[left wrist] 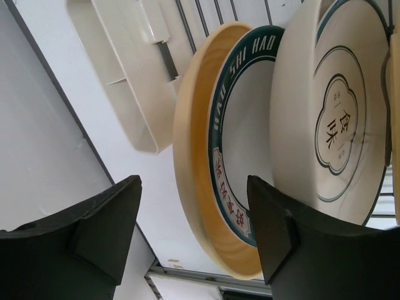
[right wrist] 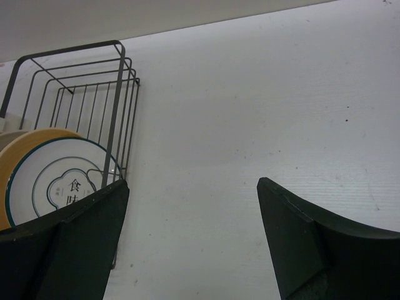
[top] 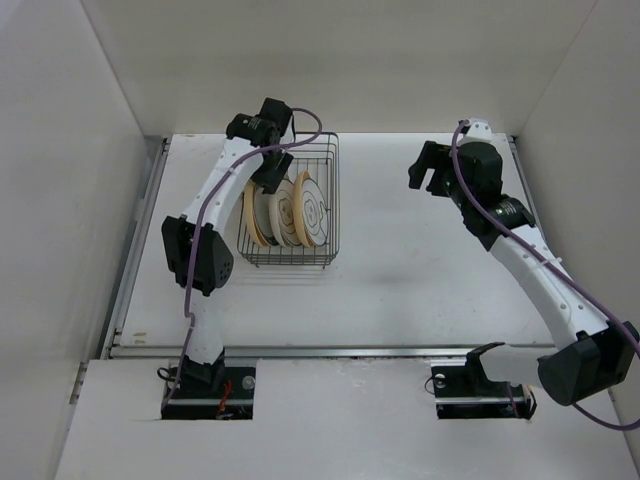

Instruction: Unload the plates from the dish rack

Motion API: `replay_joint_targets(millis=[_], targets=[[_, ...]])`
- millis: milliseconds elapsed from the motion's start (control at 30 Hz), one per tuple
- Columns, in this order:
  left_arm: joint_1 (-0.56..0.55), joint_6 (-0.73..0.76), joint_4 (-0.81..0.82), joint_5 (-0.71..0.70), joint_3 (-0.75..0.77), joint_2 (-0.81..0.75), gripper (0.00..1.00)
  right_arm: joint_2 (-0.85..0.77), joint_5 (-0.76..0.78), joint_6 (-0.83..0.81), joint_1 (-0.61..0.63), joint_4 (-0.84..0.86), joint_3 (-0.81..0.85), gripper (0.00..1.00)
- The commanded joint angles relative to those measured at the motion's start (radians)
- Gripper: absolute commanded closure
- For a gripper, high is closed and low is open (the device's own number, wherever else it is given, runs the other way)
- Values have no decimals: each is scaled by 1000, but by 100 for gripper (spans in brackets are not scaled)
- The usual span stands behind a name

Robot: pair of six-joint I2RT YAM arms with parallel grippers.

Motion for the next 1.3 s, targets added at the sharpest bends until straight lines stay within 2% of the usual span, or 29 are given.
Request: replay_joint_targets(millis=[0,133,167,233,333,467,533,700,867,1067,1267], targets=[[2,-4,17,-19,40,-88,35,-15,-23,-21,10,33,18,11],[22,-4,17,-19,60,-65,60,-15,-23,-21,10,33,18,11],[22,-4,8,-19,60,-65,69,-15,-23,-21,10,33,18,11],[22,5,-1,-10,60,-56,75,-15,-23,-31,10,33,18,11],[22,5,-24,2,60,-47,76,-15,-14,-31,10,33,18,11],[31,14,-37,22,26,-47,68,-15,-14,-31,10,33,18,11],[31,14,-24,22,15,-47,68,-15,-14,-31,10,33,9,11],[31,32,-4,-32,6,-36,85,-15,-14,-31,10,33,9,11],[31,32,-4,-19,-18,-17,100,-35,-3,-31,10,33,-11,11],[31,23,-4,-10,15,-53,100,-55,6,-40,10,33,-22,11],[20,32,23,-68,48,-99,100,-64,-3,-40,10,33,-22,11]])
